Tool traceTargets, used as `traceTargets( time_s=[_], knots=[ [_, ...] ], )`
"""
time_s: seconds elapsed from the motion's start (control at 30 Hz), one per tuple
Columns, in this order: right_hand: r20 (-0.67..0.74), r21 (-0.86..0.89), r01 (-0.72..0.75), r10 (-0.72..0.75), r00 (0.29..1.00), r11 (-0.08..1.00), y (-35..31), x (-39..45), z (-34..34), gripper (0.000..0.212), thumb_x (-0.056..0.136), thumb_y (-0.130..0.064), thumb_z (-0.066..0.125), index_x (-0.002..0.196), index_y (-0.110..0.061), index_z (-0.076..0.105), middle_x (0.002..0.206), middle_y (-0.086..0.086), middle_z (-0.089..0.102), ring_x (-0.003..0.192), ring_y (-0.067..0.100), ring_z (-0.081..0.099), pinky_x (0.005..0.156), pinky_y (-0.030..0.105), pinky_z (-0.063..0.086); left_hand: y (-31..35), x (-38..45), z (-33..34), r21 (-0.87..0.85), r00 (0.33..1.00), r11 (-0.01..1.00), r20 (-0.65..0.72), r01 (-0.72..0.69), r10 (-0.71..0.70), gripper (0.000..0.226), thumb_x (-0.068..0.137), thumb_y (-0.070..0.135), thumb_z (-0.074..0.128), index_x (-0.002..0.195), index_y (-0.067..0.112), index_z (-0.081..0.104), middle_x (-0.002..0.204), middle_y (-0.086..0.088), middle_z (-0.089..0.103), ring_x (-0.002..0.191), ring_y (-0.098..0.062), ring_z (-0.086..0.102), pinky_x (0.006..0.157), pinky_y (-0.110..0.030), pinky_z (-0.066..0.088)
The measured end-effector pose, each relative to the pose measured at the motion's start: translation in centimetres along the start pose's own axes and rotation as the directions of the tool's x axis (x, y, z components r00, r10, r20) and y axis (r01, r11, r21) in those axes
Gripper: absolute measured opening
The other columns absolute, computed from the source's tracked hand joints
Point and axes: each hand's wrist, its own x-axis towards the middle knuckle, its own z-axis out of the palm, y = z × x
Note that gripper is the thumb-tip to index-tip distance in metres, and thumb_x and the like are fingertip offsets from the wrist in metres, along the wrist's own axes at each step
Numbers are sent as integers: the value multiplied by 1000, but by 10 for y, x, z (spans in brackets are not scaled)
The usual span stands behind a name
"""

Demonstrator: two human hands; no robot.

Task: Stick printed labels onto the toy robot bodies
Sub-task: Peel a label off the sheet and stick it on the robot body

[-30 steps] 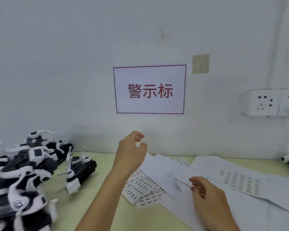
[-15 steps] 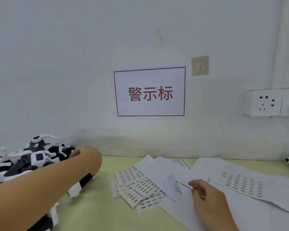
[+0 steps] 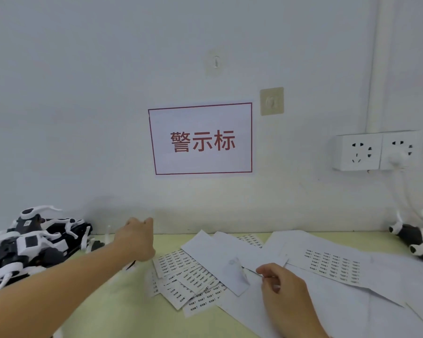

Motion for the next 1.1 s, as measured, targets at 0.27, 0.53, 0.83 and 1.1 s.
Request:
traceTargets(
  time_s=[0.27, 0.53, 0.83, 1.1],
  knots=[
    [15, -43, -8, 8, 1000, 999, -4, -1, -3, 33, 89, 1, 53, 92, -29, 67, 96, -8, 62, 87, 3, 58, 72, 6, 40, 68, -18, -60, -562, 938, 792, 78, -238, 337, 27, 89, 40, 64, 97, 14, 58, 91, -2, 63, 78, -17, 60, 66, -26, 48],
    [-12, 69, -62, 63, 998, 996, -6, 0, -5, 33, 91, -3, 56, 110, -29, 60, 99, -6, 62, 85, 5, 61, 68, 9, 43, 119, -53, -44, -570, 827, 680, 1, -461, 562, 65, 87, 31, 75, 140, 24, 37, 132, 2, 57, 108, -20, 58, 95, -34, 51],
    [17, 122, -3, 1, 1000, 992, -11, -5, -5, 41, 89, -12, 63, 103, -50, 56, 77, -4, 68, 67, -2, 61, 62, 10, 45, 125, -60, -15, -656, 831, 563, -186, -502, 524, 43, 101, 15, 52, 142, 29, 50, 132, 6, 55, 115, -13, 55, 96, -26, 44],
    [96, 86, -52, 43, 994, 995, -15, -10, -7, 44, 92, -3, 52, 119, -38, 57, 92, -3, 64, 72, -5, 56, 65, 13, 46, 112, -51, -16, -584, 807, 612, -135, -533, 575, 35, 92, 19, 67, 121, 36, 56, 115, 8, 59, 95, -11, 59, 79, -28, 50]
  ],
)
